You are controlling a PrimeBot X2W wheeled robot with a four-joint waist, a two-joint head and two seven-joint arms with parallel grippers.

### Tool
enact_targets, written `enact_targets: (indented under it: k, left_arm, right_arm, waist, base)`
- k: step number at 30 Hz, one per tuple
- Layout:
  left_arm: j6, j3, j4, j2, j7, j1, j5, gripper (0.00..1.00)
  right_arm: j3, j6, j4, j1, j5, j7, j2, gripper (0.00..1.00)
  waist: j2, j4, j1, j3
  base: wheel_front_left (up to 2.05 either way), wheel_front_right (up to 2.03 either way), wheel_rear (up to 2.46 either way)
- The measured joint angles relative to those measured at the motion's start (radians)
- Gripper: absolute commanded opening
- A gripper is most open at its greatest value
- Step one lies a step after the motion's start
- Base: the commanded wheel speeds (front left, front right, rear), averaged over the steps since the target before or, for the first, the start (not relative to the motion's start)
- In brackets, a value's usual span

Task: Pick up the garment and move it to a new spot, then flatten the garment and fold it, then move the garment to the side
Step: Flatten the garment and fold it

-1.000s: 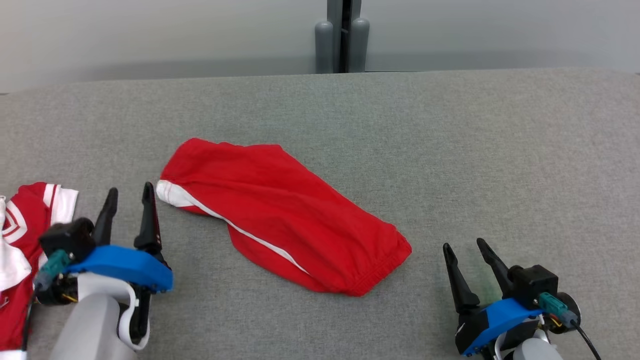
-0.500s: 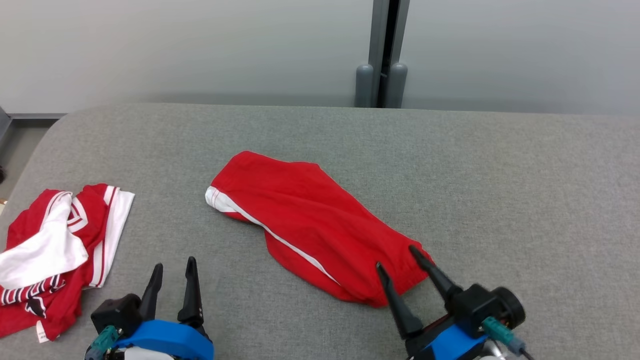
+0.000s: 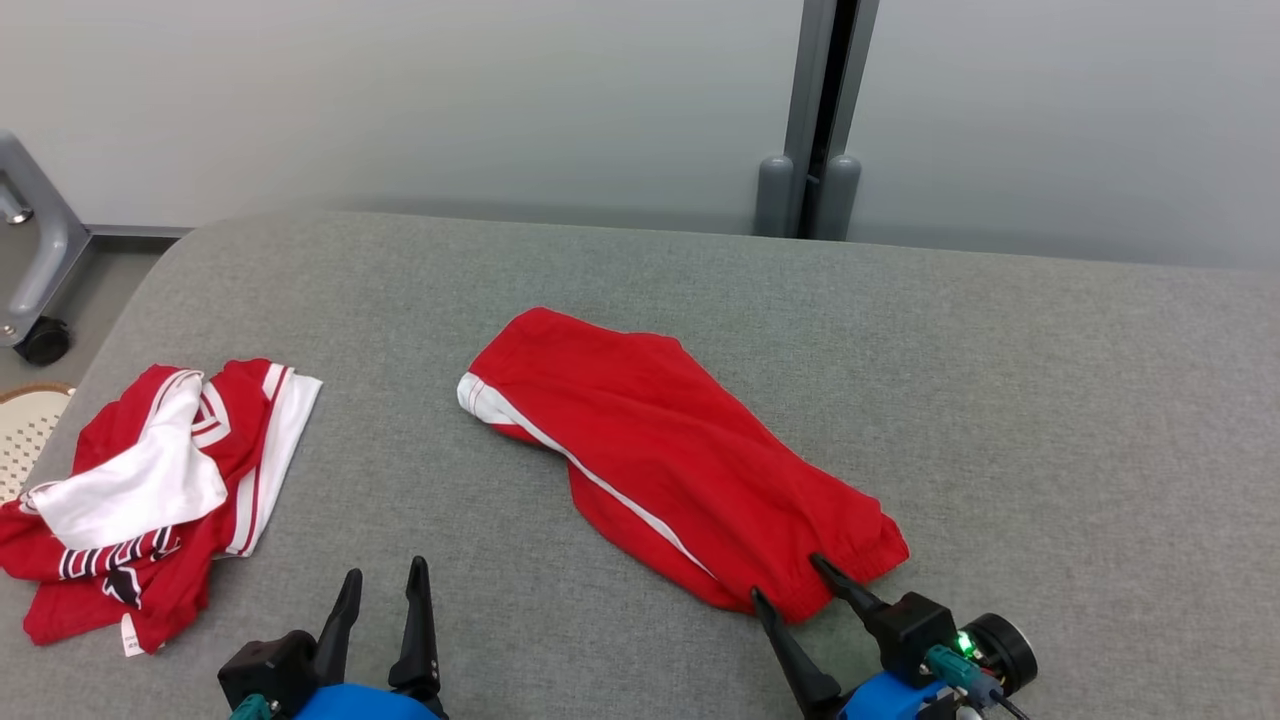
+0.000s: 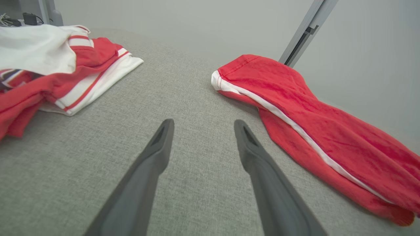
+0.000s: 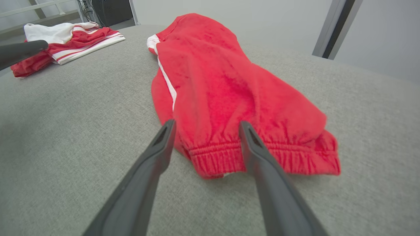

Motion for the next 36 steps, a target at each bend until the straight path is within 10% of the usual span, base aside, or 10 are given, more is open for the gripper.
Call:
enact_targets:
  k: [6, 12, 25, 36]
  left_arm:
    - [0.000, -0.016, -0.010, 0.000, 0.000, -0.002, 0.003, 1.00]
    - [0.000, -0.035, -0.016, 0.000, 0.000, -0.005, 0.004, 1.00]
    - [0.000, -0.077, -0.010, 0.008, 0.000, -0.001, 0.000, 1.00]
    - [0.000, -0.162, 0.001, 0.017, 0.000, -0.040, -0.018, 1.00]
  right_arm:
    - [0.000, 0.000, 0.055, -0.035, 0.012, 0.000, 0.000, 0.93]
    - [0.000, 0.000, 0.107, -0.063, 0.029, 0.000, 0.000, 0.00]
    - [-0.100, 0.000, -0.032, -0.056, 0.178, 0.000, 0.000, 0.00]
    - [-0.237, 0.000, 0.167, -0.202, 0.211, 0.019, -0.022, 0.00]
  waist:
    - [0.0000, 0.019, 0.0000, 0.014]
    - [0.0000, 0.033, 0.0000, 0.022]
    - [0.0000, 0.017, 0.0001, 0.021]
    - [0.0000, 0.042, 0.0002, 0.074]
  base:
    - [0.00, 0.00, 0.00]
    - [0.00, 0.00, 0.00]
    - [0.00, 0.00, 0.00]
    - [0.00, 0.00, 0.00]
